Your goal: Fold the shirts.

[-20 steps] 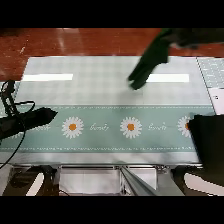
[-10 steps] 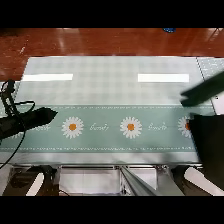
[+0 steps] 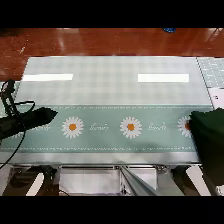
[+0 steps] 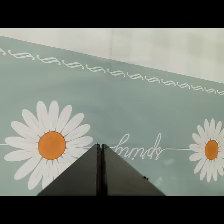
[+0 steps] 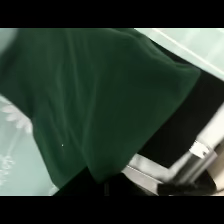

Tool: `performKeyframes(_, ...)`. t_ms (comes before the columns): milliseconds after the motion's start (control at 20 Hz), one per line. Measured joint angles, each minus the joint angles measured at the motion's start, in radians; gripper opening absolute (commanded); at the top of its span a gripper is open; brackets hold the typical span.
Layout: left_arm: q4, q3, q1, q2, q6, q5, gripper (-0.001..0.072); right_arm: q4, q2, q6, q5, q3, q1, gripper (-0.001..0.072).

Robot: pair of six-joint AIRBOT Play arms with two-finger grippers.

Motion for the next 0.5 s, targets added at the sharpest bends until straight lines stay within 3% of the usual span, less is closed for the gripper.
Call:
performKeyframes(50, -0.006, 0.000, 0.000, 0.000, 0.000, 0.000, 0.0017, -0.026, 0.021, 0.000, 0.001, -0.037, -0.014, 0.0412)
performKeyframes(300, -0.026, 0.000, 0.000, -0.001, 0.000, 0.021, 0.0017, -0.087, 0.037, 0.010, -0.003, -0.130, -0.044, 0.0405)
performKeyframes(350, -0.027, 0.004, 0.000, -0.005, 0.000, 0.036, 0.0016, -0.075, 0.026, 0.015, -0.013, -0.131, -0.046, 0.0374)
performKeyframes(450, -0.037, 0.030, 0.000, -0.031, 0.004, 0.058, 0.0016, 0.031, -0.006, 0.027, -0.050, -0.114, -0.045, 0.0039)
performKeyframes(500, -0.053, 0.054, 0.000, -0.056, 0.017, 0.065, 0.0016, 0.113, -0.026, 0.027, -0.084, -0.102, -0.031, 0.0037)
